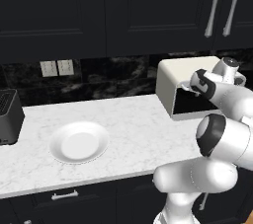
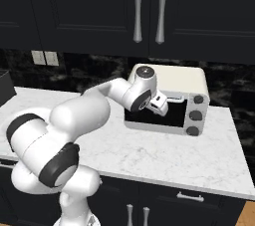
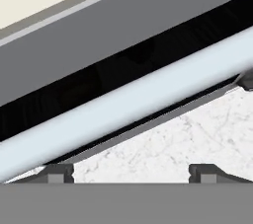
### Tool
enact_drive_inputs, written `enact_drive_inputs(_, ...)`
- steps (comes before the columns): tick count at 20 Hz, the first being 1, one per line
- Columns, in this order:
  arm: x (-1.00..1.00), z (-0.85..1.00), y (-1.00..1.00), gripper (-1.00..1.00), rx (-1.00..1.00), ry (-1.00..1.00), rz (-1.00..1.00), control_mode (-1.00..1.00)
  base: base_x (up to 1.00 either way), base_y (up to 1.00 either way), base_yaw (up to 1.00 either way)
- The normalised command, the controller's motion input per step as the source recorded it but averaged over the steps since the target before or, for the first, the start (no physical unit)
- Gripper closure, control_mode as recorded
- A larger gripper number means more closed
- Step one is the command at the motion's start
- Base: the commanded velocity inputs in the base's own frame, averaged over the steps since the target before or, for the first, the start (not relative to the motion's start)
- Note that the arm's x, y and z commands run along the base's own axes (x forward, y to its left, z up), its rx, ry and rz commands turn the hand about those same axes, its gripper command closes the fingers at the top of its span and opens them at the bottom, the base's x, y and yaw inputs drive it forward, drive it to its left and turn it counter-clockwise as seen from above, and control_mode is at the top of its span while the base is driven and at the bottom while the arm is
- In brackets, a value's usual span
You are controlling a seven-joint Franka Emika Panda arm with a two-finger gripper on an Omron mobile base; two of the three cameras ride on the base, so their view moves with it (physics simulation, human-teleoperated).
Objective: Pick up the kebab skewer and baguette bread, and place them inside the toaster oven. Close the toaster oven door and start by setting the timer.
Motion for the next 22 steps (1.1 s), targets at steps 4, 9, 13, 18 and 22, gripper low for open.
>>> enact_drive_inputs(4, -0.39, 0.00, 0.00, -1.00, 0.00, -0.02, -0.03, -1.00, 0.00, 0.00, 0.00)
enact_drive_inputs(9, -0.51, 0.00, 0.00, -1.00, 0.00, -0.07, -0.02, -1.00, 0.00, 0.00, 0.00)
enact_drive_inputs(13, -0.41, 0.09, -0.07, -1.00, 0.06, -0.06, -0.08, -1.00, 0.00, 0.00, 0.00)
enact_drive_inputs(18, -0.37, 0.21, -0.27, -1.00, 0.20, -0.02, -0.12, -1.00, 0.00, 0.00, 0.00)
enact_drive_inputs(22, -0.44, 0.19, -0.41, -1.00, 0.27, -0.09, -0.18, -1.00, 0.00, 0.00, 0.00)
